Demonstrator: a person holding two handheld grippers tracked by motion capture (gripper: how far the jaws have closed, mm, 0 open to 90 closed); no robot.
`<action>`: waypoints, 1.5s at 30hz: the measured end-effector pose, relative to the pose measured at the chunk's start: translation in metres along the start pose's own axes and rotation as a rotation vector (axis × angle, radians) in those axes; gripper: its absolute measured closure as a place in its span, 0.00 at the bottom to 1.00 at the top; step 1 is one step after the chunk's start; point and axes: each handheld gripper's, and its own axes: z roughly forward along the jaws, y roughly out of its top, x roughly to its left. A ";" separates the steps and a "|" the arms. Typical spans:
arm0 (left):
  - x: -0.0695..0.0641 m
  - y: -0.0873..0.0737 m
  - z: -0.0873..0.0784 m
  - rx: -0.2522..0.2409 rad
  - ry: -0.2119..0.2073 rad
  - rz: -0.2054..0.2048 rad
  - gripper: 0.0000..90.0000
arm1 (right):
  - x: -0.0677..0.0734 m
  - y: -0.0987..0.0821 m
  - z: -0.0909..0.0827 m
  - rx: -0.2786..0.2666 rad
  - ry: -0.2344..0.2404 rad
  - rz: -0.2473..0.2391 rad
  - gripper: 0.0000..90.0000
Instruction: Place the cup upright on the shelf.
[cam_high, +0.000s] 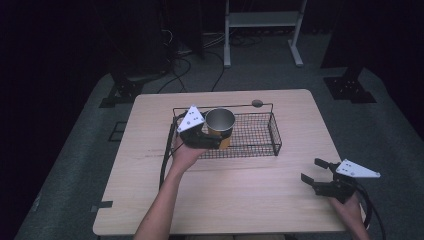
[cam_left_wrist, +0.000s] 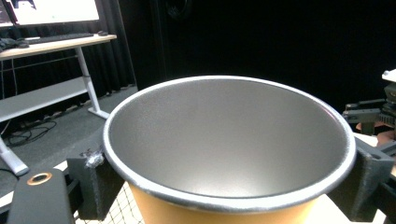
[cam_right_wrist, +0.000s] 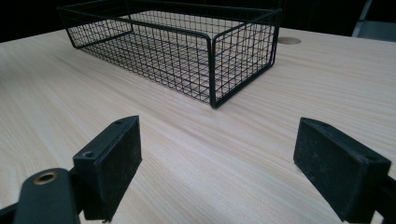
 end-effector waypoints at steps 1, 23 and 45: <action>0.001 0.000 0.001 -0.003 0.004 0.001 0.14 | 0.000 0.000 0.000 0.000 0.001 0.001 0.16; 0.026 0.011 0.027 0.035 -0.024 0.012 0.14 | -0.001 0.000 0.000 -0.001 0.007 0.004 0.16; 0.051 0.000 0.051 0.079 -0.056 0.001 0.14 | -0.001 0.000 -0.001 -0.009 0.012 0.005 0.16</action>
